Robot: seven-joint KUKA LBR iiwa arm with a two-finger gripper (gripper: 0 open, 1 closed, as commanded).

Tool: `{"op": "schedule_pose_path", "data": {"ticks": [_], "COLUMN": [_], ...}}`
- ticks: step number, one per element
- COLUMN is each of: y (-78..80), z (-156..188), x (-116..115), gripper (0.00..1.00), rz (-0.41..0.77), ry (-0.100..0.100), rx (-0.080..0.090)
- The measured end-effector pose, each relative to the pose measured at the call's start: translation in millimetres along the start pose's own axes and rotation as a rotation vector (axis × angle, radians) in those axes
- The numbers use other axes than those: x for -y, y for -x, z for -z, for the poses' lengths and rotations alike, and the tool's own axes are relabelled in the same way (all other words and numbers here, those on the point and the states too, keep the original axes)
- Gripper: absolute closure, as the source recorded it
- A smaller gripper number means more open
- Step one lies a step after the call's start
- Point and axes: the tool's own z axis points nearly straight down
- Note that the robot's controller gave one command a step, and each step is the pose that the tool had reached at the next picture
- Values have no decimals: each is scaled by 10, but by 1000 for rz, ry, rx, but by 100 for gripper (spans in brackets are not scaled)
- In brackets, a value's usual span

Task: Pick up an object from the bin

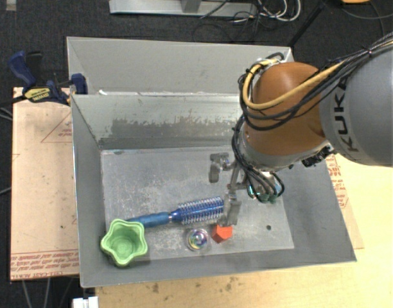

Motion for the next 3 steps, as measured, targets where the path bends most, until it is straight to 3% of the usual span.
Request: {"op": "schedule_pose_path", "data": {"ticks": [1, 2, 3], "y": [241, 160, 267], "z": [-1535, -1181, -1193], "x": [-133, -113, -394], "gripper": [0, 0, 0], "rz": [163, 198, 278], "ry": [0, 0, 0], "rx": [2, 11, 11]}}
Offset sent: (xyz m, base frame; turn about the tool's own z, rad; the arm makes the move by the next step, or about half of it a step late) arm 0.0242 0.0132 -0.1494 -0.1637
